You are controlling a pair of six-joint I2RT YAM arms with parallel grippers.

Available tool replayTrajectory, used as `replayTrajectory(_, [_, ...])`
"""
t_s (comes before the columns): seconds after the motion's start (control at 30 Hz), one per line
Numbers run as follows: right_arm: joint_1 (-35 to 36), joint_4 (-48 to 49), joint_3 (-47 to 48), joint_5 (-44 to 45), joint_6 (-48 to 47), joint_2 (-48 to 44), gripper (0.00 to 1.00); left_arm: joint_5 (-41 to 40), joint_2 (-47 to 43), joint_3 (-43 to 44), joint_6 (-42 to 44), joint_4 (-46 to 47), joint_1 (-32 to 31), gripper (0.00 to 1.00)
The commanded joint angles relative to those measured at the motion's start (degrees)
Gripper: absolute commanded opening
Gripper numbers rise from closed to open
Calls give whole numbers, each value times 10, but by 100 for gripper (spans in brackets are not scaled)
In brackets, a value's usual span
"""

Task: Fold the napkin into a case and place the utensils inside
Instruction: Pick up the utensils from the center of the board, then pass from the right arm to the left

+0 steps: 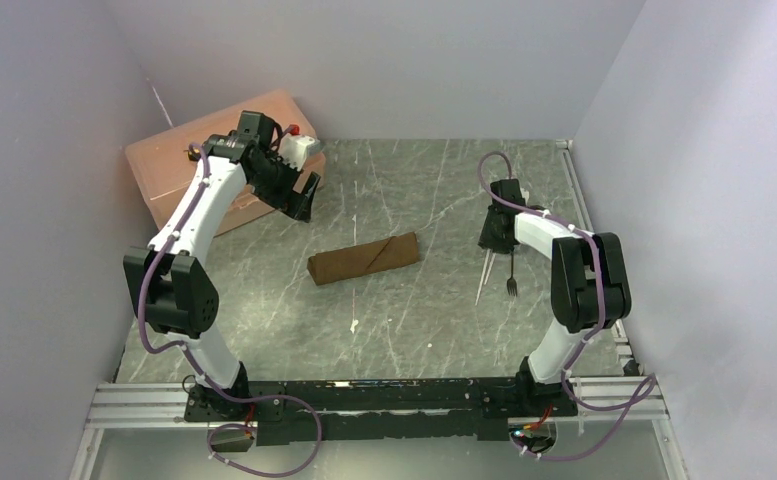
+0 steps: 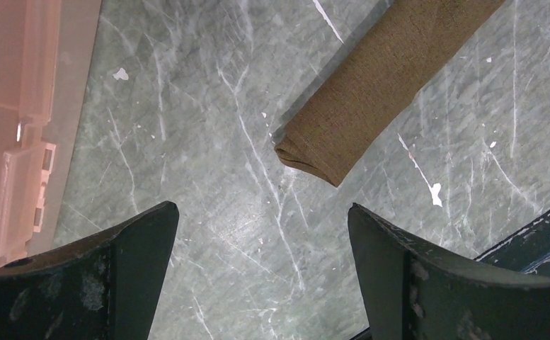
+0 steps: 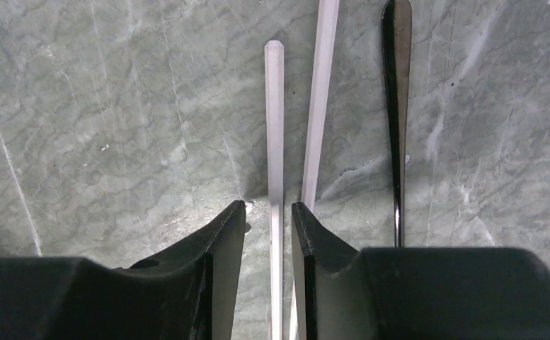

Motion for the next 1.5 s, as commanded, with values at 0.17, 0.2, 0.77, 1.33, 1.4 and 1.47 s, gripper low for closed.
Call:
replayTrajectory(0.17, [4,17,9,-29,1,17,30,11,-9,8,11,7,3,95])
replayTrajectory(0.2, [7,19,10,-32,3,22,29,12,-8,9,11,8,3,95])
replayTrajectory(0.77, [71,36,76,-95,-77,9,0,123,58,78,65,-8,4,95])
replayTrajectory(1.33, [208,-42,327,-459,-129,-3,0,155,-239,-274,585,453,-76,95])
replayTrajectory(1.4, [218,-62,349,-472,-137,5,0,158,-277,-337,634,520,-91,95])
replayTrajectory(1.47, [226,-79,363,-476,-142,12,0,162,-304,-388,666,583,-96,95])
